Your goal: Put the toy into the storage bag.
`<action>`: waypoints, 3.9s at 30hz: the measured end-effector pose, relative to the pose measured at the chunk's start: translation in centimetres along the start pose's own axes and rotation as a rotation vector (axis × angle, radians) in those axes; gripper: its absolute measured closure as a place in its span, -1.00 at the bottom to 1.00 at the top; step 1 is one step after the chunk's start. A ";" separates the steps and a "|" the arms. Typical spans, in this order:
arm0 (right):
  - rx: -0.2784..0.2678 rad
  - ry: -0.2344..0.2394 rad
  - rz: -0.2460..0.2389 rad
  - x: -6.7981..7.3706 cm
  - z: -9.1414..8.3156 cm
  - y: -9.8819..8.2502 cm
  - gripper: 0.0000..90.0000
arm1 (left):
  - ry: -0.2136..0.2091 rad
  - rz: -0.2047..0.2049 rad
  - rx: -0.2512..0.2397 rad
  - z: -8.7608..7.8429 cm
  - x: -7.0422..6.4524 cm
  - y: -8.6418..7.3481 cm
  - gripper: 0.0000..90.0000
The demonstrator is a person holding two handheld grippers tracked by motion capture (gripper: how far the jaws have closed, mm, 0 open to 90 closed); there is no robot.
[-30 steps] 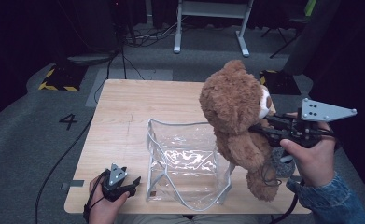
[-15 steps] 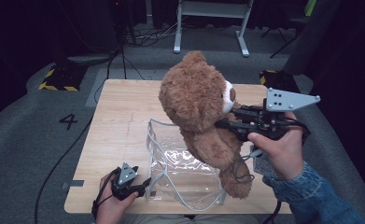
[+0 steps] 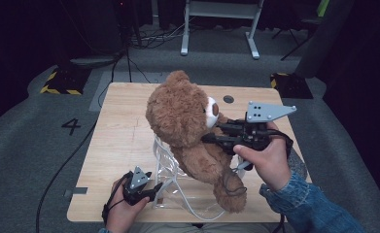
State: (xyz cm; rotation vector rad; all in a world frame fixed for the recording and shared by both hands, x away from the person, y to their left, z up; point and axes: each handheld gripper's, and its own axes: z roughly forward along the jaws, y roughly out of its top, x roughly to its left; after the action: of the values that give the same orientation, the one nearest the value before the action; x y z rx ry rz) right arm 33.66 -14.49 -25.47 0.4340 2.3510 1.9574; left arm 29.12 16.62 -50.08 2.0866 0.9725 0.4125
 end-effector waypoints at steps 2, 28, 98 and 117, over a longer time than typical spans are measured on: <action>0.008 -0.005 0.005 -0.1 0.1 -0.2 0.62 | -0.002 0.009 0.003 0.2 -0.1 0.1 -0.04; 0.232 0.017 0.003 -2.1 7.6 -4.5 0.47 | -0.028 -0.001 0.012 -0.1 0.0 -0.2 -0.08; 0.696 -0.077 -0.064 -2.6 9.5 -9.3 -0.21 | 0.004 -0.046 -0.042 -1.9 1.2 -1.3 -0.22; 0.811 -0.042 -0.160 -2.3 8.8 -9.1 0.44 | 0.039 -0.064 -0.040 -2.8 1.1 -2.2 -0.22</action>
State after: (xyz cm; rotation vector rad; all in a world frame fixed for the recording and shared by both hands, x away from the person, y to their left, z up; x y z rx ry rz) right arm 36.10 -8.08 -36.36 0.2846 2.9426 0.8472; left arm 27.16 19.78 -49.96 2.0131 1.0433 0.4379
